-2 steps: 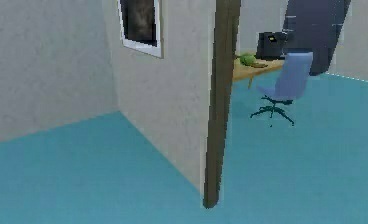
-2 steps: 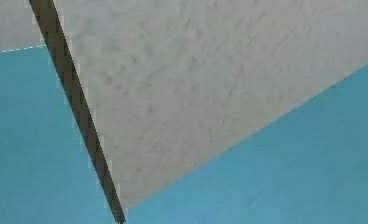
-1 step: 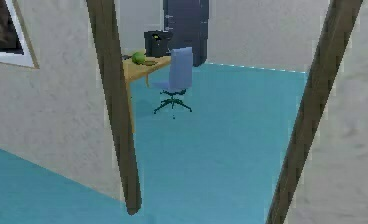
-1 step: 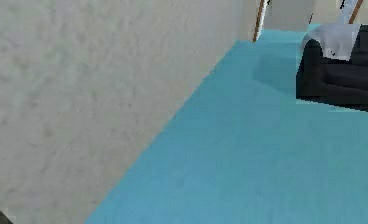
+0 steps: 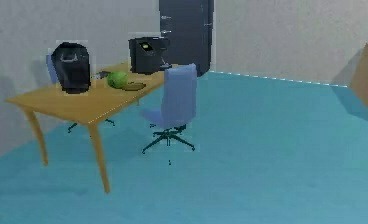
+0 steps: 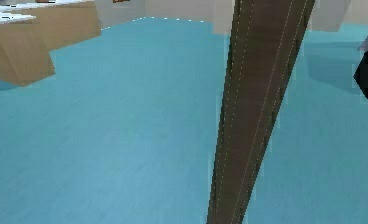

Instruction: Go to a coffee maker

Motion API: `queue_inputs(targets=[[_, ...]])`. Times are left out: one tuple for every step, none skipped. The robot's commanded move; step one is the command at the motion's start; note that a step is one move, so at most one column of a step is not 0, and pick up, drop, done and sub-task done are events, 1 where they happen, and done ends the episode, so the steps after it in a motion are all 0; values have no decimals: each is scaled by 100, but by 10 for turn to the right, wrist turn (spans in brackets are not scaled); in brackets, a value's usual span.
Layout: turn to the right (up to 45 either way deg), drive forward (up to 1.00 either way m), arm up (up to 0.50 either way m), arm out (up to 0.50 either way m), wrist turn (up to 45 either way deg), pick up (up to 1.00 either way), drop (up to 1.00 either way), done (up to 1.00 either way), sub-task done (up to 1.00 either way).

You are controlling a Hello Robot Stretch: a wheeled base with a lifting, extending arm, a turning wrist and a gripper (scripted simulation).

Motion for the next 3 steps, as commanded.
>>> queue_inputs(targets=[[60,0,0,0,0,0,0,0,0],[0,10,0,0,0,0,0,0,0],[150,0,0,0,0,0,0,0,0]])
